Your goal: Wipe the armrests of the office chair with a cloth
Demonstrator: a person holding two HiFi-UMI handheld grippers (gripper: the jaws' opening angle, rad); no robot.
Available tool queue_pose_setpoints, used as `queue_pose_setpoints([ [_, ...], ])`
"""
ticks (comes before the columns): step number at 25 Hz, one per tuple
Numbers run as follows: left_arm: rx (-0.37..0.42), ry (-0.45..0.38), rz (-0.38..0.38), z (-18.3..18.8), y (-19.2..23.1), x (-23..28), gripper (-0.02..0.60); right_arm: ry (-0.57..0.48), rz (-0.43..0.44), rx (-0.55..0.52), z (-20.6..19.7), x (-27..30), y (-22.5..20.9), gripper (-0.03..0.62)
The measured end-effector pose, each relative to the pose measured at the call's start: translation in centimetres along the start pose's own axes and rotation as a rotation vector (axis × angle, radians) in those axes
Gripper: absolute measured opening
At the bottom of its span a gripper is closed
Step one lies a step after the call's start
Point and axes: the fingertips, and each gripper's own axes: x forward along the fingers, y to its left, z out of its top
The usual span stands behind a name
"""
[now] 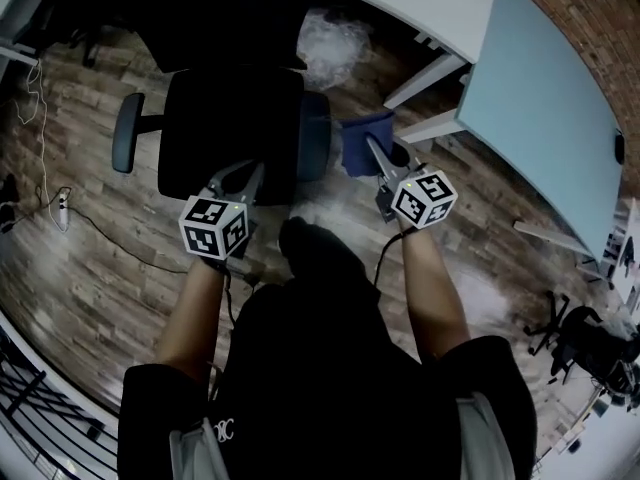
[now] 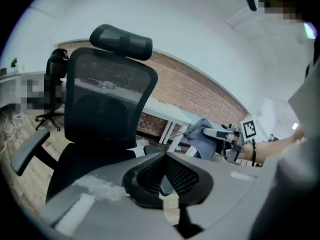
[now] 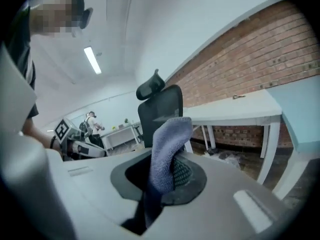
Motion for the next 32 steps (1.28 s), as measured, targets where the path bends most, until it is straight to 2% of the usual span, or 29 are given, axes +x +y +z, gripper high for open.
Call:
queue_pose_setpoints([
  [4,0.014,-0.071,0.041,-1.1,-1.6,-5.2,0.006,-0.089,-0.021,0.001,1.8,-3.3,3.8,0.035],
  [7,0.005,-0.121,0.068,-3.4,-3.0,-10.2,0.006,-0.113,-0.017,-0.002,0.7,-6.8,7.9,0.035],
  [12,-0.043,-0.240,0.127,-6.0,-4.6,-19.0,0.006,-0.143,-0.028,-0.071,-0.5,-12.6,14.8,0.038],
  [16,-0.026,-0.288,0.163,-7.4,-5.4,-24.0,0.006,-0.140,-0.056,-0.097,-1.5,-15.9,18.9,0.048],
  [21,-0.017,-0.339,0.161,-8.4,-7.7,-27.0,0.006,-0.169,-0.046,-0.121,-0.6,-18.5,22.1,0.049],
  [25,-0.003,-0.357,0.147,-8.8,-10.0,-27.9,0.006,-0.232,-0.058,-0.147,0.6,-21.0,23.4,0.048],
  [28,0.018,-0.377,0.145,-9.0,-12.2,-28.8,0.006,-0.254,-0.063,-0.134,0.3,-23.2,24.4,0.049],
  [32,0.052,-0.399,0.183,-10.3,-15.3,-31.3,0.006,-0.232,-0.044,-0.164,-1.2,-26.1,27.4,0.046],
])
